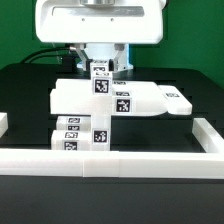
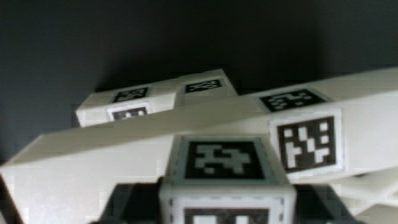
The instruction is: Assemble chair
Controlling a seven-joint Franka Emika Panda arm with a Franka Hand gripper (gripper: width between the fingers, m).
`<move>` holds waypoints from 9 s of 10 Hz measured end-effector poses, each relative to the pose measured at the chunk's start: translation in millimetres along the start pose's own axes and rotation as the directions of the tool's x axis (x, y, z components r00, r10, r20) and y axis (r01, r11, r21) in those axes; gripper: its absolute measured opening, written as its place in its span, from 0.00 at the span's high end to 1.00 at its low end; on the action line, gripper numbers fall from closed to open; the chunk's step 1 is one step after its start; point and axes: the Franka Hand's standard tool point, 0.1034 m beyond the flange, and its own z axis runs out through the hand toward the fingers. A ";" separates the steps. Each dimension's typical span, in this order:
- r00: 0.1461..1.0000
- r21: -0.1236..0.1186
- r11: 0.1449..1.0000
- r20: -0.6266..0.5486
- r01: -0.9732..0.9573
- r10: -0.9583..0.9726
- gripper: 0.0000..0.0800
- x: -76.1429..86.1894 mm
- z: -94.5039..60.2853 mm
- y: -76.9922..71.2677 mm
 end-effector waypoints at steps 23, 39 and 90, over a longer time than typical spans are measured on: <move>0.953 0.038 0.953 0.012 -0.301 0.301 0.19 -1.0 0.7 -12.2; 0.998 -0.039 0.998 -0.021 0.050 -0.051 0.65 1.6 4.8 -11.8; 0.615 0.111 0.611 -0.003 -0.784 0.789 0.64 9.9 5.0 -12.8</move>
Offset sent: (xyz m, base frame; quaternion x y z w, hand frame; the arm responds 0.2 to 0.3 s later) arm 0.0000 0.0000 0.0000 0.0000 0.0000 0.1296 0.9916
